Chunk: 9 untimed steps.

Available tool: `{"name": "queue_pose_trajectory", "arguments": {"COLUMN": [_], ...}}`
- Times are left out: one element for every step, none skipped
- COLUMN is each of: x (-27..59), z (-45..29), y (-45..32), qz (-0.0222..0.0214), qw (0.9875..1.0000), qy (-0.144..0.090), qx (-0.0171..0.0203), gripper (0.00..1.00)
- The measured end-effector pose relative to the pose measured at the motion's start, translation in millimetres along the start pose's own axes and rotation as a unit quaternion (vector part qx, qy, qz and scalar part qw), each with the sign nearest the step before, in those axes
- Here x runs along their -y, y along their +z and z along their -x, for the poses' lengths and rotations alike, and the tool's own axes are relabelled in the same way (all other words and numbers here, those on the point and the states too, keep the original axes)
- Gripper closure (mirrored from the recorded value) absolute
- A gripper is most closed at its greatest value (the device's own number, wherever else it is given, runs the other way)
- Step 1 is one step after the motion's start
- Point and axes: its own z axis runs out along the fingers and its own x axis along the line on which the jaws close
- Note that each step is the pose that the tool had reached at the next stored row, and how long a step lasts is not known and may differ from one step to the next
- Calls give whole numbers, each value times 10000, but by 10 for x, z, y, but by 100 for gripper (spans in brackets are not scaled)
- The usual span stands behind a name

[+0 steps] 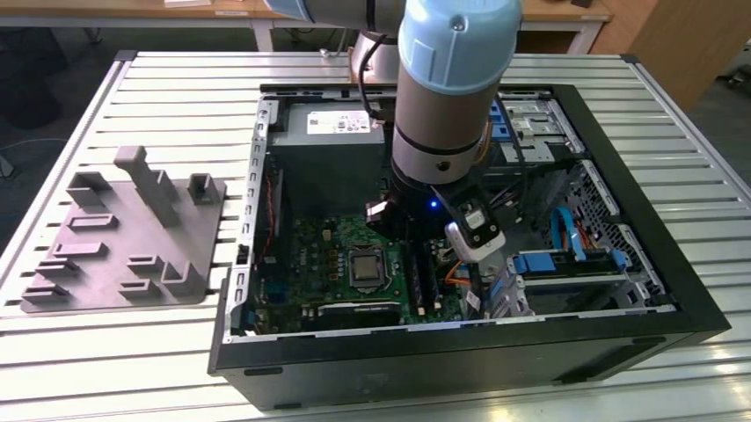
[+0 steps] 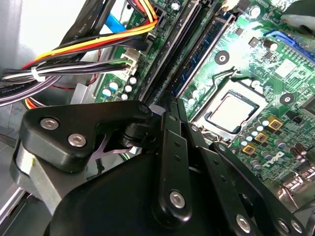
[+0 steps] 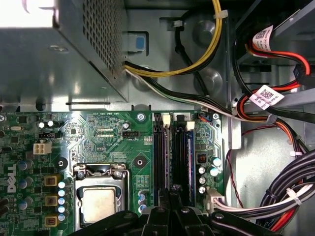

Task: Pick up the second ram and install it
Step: 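Insert the second ram into the second slot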

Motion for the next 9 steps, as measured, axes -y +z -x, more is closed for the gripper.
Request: {"name": "queue_pose_trajectory", "arguments": {"x": [0, 0, 1, 1, 1, 1, 1, 1, 1], "z": [0, 0, -1, -1, -1, -1, -1, -1, -1], "y": [5, 13, 17, 17, 18, 20, 21, 21, 21], "qz": [1, 0, -2, -2, -1, 0, 0, 0, 1], "qw": [10000, 10000, 10000, 10000, 10000, 10000, 10000, 10000, 10000], "qy": [0, 0, 0, 0, 0, 0, 0, 0, 0], "qx": [0, 0, -1, -1, 0, 0, 0, 0, 0], "gripper": [89, 89, 89, 89, 89, 89, 89, 89, 89]}}
